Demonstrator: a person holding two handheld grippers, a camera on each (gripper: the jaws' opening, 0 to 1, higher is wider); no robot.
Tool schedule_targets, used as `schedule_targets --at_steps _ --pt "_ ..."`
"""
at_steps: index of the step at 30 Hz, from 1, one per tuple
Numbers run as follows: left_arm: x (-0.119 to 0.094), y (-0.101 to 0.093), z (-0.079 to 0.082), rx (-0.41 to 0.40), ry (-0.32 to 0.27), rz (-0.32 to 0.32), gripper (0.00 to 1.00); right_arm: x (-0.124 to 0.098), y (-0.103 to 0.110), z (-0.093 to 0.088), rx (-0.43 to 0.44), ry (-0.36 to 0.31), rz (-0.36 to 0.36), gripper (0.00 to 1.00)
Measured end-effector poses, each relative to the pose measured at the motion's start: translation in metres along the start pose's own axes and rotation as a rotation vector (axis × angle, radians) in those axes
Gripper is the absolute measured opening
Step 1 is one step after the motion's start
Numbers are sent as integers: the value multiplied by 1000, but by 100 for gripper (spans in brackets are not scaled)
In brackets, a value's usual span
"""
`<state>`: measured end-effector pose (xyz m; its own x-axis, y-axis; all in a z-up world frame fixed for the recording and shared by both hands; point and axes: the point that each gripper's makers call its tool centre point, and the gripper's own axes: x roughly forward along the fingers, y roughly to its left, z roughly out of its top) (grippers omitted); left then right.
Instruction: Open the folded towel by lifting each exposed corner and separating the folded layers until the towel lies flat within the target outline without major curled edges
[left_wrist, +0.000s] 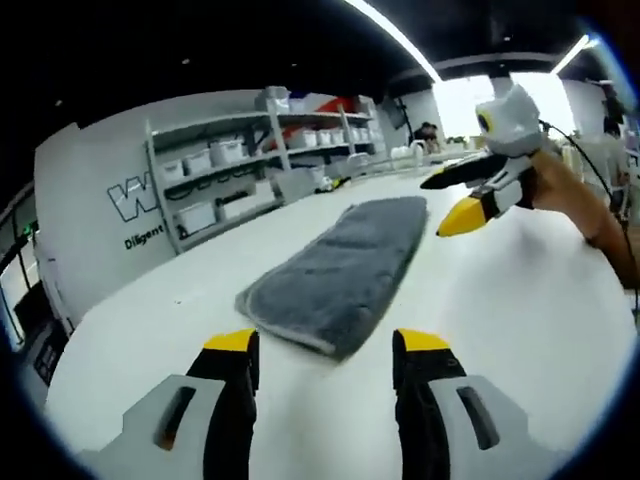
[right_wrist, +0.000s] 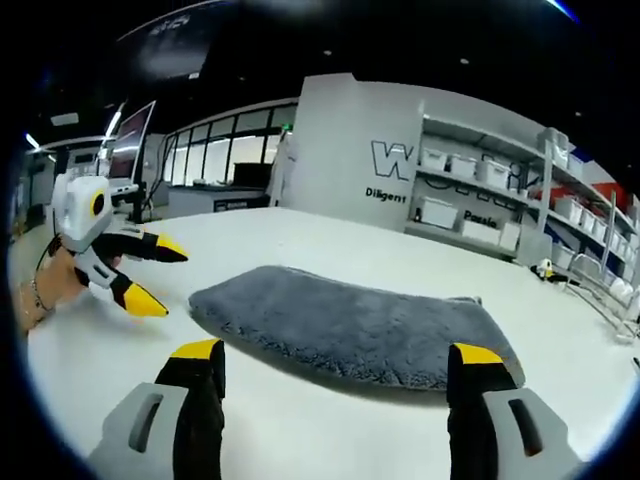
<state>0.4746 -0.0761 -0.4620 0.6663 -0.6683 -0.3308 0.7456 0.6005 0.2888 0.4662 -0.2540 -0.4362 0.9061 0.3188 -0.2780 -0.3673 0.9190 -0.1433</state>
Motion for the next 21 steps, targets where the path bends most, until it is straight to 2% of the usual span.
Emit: schedule_targets --at_steps 2,7,10,13,15,18,21 --pt "6 -7 2 43 13 1 49 1 0 0 2 -1 4 93" --pt "16 -14 17 55 -5 -8 43 -1 0 -1 6 3 -2 93" --pt "19 -12 19 80 13 15 40 -2 -2 -2 16 1 -4 93" --pt "23 -12 17 108 41 13 35 -1 -1 0 21 -8 4 94" --pt "26 -11 11 102 82 13 34 -2 2 1 24 -13 14 94" --pt "32 -12 6 82 105 -10 33 -4 5 0 37 -16 29 94" --pt "36 -12 1 119 138 7 32 -5 6 0 47 -20 32 94"
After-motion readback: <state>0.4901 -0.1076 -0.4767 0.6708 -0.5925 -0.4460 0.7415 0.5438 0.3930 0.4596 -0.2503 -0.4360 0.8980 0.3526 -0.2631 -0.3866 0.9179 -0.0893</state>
